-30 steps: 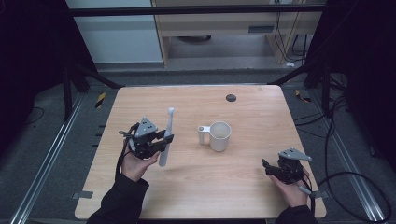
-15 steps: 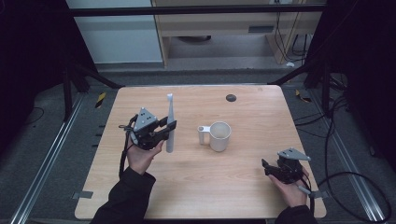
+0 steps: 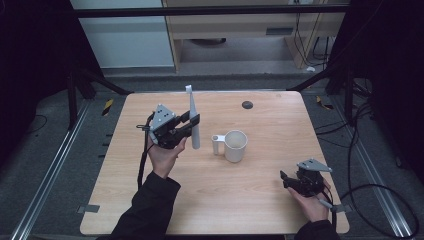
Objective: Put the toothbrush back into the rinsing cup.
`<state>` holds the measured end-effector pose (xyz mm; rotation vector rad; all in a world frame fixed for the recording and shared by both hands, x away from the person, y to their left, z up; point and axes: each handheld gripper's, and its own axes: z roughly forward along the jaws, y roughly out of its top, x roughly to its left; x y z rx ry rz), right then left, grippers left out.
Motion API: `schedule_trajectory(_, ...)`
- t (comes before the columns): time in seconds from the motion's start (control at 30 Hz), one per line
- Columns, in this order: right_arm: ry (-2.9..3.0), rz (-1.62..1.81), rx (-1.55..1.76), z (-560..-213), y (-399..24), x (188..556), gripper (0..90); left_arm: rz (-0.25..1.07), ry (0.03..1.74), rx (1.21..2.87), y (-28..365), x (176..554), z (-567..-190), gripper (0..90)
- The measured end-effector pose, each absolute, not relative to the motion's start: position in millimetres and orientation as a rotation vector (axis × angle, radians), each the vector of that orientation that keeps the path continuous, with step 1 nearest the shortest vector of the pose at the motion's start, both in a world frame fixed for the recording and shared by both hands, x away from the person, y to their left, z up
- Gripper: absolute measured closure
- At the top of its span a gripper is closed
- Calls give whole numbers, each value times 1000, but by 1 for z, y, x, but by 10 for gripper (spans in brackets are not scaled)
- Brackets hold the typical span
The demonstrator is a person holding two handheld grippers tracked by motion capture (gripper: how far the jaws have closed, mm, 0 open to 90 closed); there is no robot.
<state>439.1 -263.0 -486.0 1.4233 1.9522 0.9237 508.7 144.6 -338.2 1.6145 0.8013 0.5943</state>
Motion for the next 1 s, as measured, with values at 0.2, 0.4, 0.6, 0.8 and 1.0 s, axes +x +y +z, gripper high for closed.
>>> schedule_trajectory(0.2, 1955, 922, 1416, -487, -263, 440, 275, 586, 794, 1573, 138, 515, -334, 671)
schedule_trajectory(0.4, 1957, 923, 1422, -487, -263, 440, 274, 572, 789, 1538, 131, 523, -331, 672)
schedule_trajectory(0.6, 1962, 923, 1422, -488, -263, 441, 270, 559, 775, 1505, 123, 528, -328, 671)
schedule_trajectory(0.8, 1960, 924, 1430, -489, -264, 441, 267, 548, 763, 1485, 115, 532, -326, 672)
schedule_trajectory(1.0, 1963, 924, 1429, -489, -263, 441, 266, 534, 750, 1478, 103, 534, -328, 671)
